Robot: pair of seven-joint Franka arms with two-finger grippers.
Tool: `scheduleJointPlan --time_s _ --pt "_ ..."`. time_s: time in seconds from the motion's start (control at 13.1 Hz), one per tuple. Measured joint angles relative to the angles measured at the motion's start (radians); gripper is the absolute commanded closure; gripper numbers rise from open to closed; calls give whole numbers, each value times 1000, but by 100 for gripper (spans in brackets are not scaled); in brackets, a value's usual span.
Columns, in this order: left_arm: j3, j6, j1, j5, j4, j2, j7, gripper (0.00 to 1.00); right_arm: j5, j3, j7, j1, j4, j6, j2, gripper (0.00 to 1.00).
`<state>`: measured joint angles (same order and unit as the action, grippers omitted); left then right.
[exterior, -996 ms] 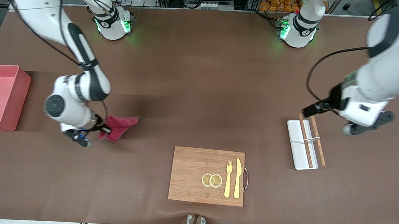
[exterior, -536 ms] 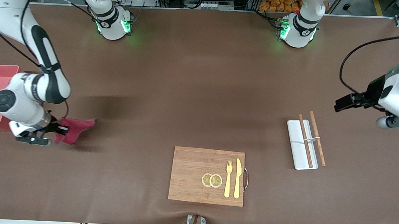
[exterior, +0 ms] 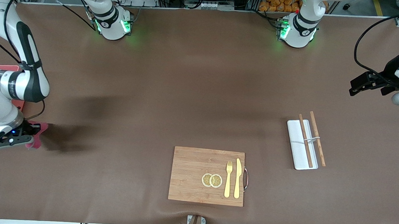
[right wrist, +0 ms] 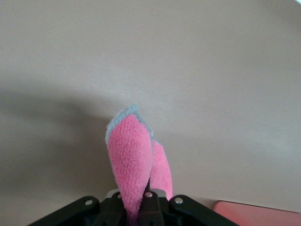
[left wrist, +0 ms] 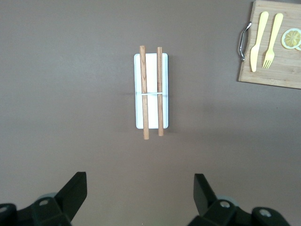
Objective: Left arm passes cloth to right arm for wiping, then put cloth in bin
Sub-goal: 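Wipe the cloth across the table with the right gripper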
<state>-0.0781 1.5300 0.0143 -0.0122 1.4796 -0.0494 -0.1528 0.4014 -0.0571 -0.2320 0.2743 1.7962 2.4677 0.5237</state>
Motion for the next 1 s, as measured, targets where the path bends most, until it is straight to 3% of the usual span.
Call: scheduleJointPlan --time_s 0.46,0.77,1.0 --pt "-1 0 16 0 14 -1 3 0 -1 -34 569 -208 27 31 88 100" --pt "1 0 14 1 14 -1 3 0 -205 -164 733 -229 19 -60 78 100" --pt "3 0 13 1 16 -2 3 0 -305 -247 818 -231 -6 -126 46 100"
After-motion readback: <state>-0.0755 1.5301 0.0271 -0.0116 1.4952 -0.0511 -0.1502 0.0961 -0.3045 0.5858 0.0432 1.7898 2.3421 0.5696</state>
